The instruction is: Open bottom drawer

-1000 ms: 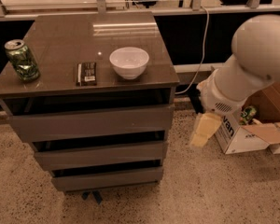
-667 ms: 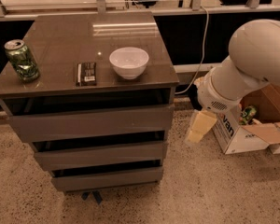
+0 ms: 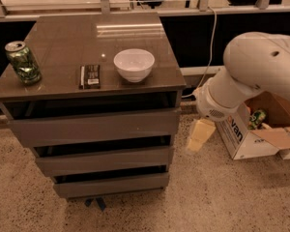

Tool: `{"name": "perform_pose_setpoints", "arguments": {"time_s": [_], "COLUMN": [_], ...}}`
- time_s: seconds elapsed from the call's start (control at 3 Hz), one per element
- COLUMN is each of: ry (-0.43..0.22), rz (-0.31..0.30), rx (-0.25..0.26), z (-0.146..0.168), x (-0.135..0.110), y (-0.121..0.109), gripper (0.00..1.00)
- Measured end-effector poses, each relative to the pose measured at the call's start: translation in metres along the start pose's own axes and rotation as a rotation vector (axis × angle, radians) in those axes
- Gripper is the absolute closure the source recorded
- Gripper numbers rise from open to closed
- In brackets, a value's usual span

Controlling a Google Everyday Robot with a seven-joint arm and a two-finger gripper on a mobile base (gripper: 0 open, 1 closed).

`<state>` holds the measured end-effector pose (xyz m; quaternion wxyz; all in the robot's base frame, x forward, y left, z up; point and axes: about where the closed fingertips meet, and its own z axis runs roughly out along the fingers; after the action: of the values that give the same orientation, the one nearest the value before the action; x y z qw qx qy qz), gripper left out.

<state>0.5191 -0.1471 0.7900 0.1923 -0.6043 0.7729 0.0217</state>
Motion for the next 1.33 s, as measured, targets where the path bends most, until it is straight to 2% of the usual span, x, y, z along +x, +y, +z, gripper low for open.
{"name": "perform_pose_setpoints", "arguments": {"time_s": [0.33, 0.67, 1.0, 1.33], "ry": [-0.028, -0.066, -0.067, -0.093], "rz": [0.044, 0.041, 0.041, 0.038], "rx": [-0.046, 0.014, 0.016, 0.003], "z": [0.053, 0.055, 0.054, 0.076], "x": [0.002, -0.008, -0.008, -0.006], "y": [0.02, 0.007, 0.006, 0.008], "gripper": [0.0, 0.0, 0.0, 0.0]}}
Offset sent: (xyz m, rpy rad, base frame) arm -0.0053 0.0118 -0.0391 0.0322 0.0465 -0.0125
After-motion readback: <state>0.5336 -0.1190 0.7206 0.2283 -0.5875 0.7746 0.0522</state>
